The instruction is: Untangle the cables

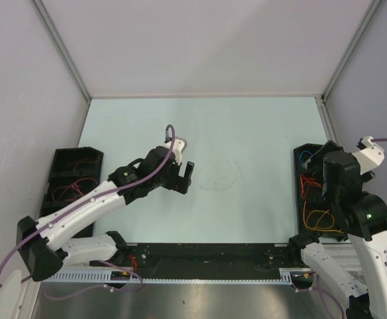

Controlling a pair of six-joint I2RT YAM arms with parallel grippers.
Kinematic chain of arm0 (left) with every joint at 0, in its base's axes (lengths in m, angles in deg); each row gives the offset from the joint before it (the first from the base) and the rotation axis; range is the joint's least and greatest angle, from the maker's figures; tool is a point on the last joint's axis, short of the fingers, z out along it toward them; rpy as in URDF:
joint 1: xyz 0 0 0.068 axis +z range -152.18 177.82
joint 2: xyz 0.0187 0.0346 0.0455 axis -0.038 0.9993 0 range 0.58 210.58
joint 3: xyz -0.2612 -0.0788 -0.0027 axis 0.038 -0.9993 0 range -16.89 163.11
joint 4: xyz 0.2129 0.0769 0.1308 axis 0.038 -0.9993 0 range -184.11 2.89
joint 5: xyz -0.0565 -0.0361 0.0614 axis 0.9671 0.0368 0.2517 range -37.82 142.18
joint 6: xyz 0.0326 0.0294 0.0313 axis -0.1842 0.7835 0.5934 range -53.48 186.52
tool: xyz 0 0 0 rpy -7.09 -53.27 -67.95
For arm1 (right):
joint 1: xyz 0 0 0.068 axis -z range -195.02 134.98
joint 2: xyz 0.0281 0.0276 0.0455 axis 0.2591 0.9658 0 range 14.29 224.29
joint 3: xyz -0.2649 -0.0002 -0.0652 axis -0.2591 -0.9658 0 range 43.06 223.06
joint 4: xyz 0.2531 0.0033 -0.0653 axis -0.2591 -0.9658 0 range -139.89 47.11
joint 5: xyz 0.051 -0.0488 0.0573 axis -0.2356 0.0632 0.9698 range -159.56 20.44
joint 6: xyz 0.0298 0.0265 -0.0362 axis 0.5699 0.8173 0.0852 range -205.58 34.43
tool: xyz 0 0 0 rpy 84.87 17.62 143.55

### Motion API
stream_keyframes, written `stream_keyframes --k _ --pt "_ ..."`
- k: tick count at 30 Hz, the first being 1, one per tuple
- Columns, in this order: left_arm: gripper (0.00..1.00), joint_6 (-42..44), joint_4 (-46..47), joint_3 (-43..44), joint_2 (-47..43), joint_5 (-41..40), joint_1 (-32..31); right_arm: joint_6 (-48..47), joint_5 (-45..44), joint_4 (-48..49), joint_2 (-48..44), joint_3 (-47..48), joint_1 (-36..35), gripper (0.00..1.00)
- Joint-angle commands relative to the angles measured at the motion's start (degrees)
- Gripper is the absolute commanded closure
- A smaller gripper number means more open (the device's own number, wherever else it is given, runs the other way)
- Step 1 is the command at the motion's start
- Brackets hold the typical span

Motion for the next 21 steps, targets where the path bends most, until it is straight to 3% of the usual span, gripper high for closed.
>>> stream_keyframes --k 1,11,21 --pt "0.01 -1.36 6.21 4.16 4.67 4.68 0.02 -2.72 7.19 6.11 0.68 -1.73 0.24 0.01" --pt "0.05 2.06 9.02 12.69 23.04 7.59 -3.14 -6.15 8.78 13.93 0.42 -10.25 0.24 0.0" --pt "0.11 5.15 0.86 29.46 45.54 2.86 -7.89 -8.26 11.33 18.68 2.44 -14.3 0.33 0.0"
